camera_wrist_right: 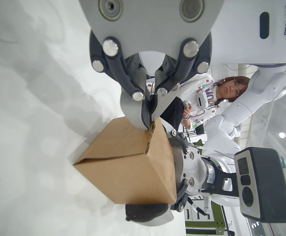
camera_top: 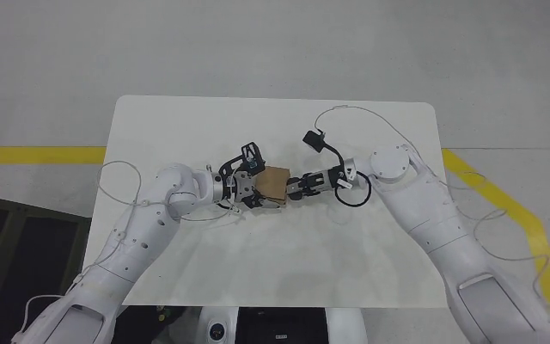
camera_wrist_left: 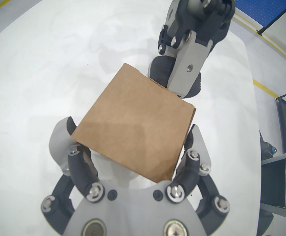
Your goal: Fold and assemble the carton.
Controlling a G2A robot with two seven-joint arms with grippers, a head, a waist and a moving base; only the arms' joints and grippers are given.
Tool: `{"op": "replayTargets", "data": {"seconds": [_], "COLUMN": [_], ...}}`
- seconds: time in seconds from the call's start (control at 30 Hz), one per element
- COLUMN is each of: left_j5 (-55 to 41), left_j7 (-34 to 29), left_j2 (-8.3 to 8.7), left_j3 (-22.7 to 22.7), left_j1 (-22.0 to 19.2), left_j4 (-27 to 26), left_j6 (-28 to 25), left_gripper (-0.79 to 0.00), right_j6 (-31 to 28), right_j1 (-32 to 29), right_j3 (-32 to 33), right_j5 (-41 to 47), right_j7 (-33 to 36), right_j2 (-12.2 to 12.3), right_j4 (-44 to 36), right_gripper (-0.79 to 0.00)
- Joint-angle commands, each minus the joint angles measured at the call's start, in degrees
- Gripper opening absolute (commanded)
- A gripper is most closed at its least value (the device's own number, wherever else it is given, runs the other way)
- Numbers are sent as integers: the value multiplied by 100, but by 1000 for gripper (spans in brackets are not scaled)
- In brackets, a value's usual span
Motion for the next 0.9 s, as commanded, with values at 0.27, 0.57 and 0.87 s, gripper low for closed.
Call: {"op": "replayTargets", "data": {"seconds": [0.27, 0.57, 0.87], "left_j5": [-1019, -2151, -2159], "left_j7": [-512, -1092, -679], "left_j2": [154, 447, 479], "left_j3": [-398, -1266, -1537], "left_j1": [137, 527, 421], "left_j4": [-151, -919, -917], "left_j6": [-578, -503, -42], "left_gripper": [0, 0, 0], "right_j6": [-296, -1576, -3498], "right_j1": [-348, -674, -706], "right_j3": [660, 1254, 1684], "right_j5": [-32, 17, -725], "right_j7": [-31, -374, -1744], "right_j2": [251, 423, 486], "right_j4": [-340, -620, -363], "right_gripper": [-625, 0, 0]}}
